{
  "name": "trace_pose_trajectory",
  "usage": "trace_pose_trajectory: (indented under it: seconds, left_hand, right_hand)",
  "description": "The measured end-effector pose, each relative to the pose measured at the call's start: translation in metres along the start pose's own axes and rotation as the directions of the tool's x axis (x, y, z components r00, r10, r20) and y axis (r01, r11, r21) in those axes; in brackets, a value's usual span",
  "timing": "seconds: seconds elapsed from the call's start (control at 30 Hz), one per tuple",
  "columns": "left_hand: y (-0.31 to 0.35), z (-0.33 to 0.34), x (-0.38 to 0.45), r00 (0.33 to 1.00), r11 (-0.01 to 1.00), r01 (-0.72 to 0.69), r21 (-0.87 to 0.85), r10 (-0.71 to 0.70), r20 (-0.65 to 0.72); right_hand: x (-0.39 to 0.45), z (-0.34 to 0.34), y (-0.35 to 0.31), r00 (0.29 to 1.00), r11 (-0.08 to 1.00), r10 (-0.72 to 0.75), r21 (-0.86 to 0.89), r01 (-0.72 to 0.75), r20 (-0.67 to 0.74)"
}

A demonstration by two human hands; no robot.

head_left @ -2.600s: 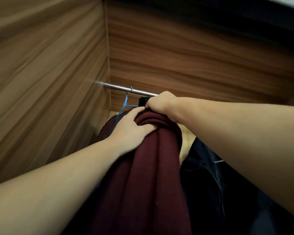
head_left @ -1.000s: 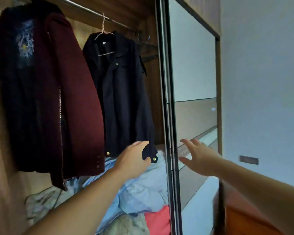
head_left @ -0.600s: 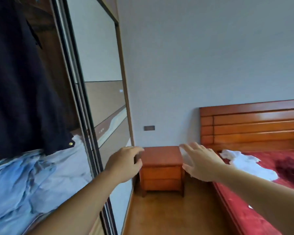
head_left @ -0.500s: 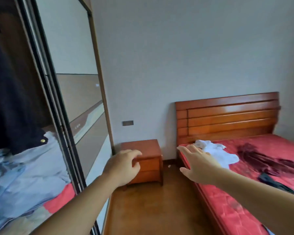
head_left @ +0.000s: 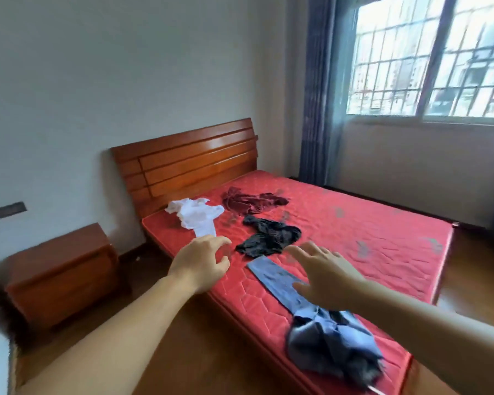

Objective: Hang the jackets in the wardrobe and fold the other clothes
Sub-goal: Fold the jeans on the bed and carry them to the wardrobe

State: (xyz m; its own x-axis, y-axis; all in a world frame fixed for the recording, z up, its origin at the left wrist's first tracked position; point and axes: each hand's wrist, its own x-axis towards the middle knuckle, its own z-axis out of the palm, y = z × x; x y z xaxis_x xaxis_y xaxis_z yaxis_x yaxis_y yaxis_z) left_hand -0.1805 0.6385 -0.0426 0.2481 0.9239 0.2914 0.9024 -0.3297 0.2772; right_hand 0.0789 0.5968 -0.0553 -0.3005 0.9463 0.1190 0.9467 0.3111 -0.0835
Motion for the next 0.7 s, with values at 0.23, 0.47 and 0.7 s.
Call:
trace_pose_trajectory:
  seconds: [0.23, 0.47, 0.7]
  left_hand:
    - [0.176, 0.086, -0.022, 0.967, 0.977, -0.184, -0.107, 0.200, 0.157]
    - [0.229, 0.144, -0.035, 0.925, 0.971, -0.208, -0.116, 0.234, 0.300]
    - [0.200, 0.187, -0.002, 0.901, 0.987, -0.119, -0.103, 0.151, 0.406]
  right_hand:
    - [-0.165, 0.005, 0.132, 0.952, 0.952, 0.295, 0.067, -0.300, 0.077]
    - [-0.220, 0.040, 0.186, 0.876, 0.869, 0.450, 0.140, -0.474, 0.174]
    - [-0.185, 0.081, 0.222, 0.811, 0.771, 0.498, 0.272, -0.576, 0.306]
